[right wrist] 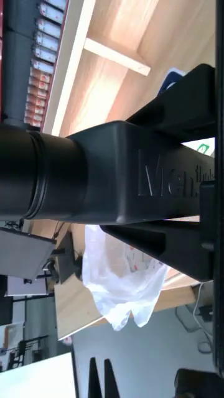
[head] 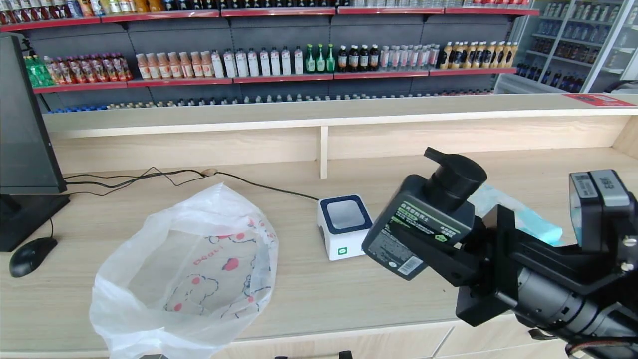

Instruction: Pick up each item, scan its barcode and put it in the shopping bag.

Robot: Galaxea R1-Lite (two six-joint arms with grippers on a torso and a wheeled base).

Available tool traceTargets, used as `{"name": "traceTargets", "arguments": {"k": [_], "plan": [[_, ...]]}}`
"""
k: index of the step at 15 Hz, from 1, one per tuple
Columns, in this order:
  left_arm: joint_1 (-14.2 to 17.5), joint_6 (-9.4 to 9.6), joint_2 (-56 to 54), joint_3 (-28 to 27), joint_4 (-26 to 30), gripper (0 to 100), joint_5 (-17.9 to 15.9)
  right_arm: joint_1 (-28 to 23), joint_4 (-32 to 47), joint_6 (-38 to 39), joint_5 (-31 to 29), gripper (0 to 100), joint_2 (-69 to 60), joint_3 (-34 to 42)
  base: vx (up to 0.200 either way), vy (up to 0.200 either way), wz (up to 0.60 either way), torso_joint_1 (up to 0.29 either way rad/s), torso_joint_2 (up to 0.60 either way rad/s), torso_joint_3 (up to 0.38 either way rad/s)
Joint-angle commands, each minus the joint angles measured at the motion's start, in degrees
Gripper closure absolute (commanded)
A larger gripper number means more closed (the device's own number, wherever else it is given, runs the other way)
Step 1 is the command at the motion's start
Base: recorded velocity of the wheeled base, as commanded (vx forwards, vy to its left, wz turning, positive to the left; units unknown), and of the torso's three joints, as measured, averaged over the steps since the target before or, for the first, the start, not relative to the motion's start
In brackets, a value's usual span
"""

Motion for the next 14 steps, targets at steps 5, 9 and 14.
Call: {"name": "traceTargets", "arguments": {"k": [5, 9, 14], "plan": [[0.02, -0.06, -0.02, 0.00, -0.01, 0, 0.03, -5.92, -0.12, -18.80, 0.81, 100, 11.04, -13.39, 0.000, 0.000, 0.00, 0.000, 0.00, 0.000], [0.02, -0.06, -0.02, 0.00, -0.01, 0, 0.03, -5.84, -0.12, -25.65, 1.68, 100, 16.05, -16.38, 0.000, 0.000, 0.00, 0.000, 0.00, 0.000], [0.11, 0.03, -0.02, 0.00, -0.01, 0, 0.03, -5.92, -0.12, -32.42, 8.98, 100, 21.85, -19.54, 0.000, 0.000, 0.00, 0.000, 0.00, 0.000]]}}
